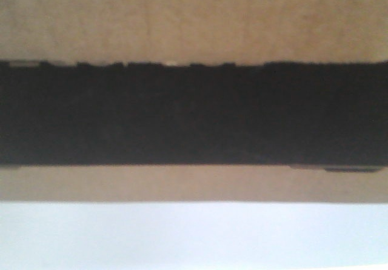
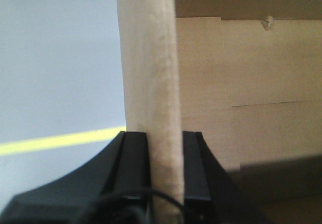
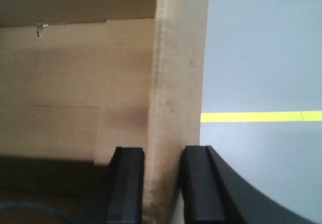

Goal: Grab box from left shelf to table start
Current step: 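Carry the box with both grippers while the base turns, then keep holding the box with both grippers while driving across the floor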

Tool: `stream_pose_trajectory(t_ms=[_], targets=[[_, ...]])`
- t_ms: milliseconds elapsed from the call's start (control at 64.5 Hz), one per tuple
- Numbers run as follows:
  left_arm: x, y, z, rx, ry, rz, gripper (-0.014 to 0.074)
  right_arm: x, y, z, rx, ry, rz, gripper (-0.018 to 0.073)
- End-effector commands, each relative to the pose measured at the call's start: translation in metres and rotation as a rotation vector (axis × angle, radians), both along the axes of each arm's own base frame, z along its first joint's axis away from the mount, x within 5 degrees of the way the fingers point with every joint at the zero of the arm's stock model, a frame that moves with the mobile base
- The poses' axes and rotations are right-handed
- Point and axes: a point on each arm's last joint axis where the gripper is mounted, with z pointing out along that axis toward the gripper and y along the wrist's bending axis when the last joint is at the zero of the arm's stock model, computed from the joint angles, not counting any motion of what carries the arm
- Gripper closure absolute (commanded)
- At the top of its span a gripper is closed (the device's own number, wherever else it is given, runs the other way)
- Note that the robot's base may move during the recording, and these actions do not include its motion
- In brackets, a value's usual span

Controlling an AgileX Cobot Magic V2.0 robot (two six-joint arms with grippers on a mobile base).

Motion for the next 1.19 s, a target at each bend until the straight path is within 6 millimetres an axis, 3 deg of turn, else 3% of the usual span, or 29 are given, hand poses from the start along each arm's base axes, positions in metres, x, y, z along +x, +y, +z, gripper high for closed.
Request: stream_pose_trajectory(t_ms=[0, 1178], targets=[[-0.0017, -0.0017, 0.0292, -0.084, -0.237, -0.007, 0.0701, 0.0063, -0.0114, 0.0166, -0.087, -0.154, -0.107, 0.0502], [-0.0012, -0.0014, 0.0319, -0.094, -0.266, -0.002, 0.0701, 0.0069, -0.0112, 0.0165, -0.086, -0.151, -0.106, 0.0502]])
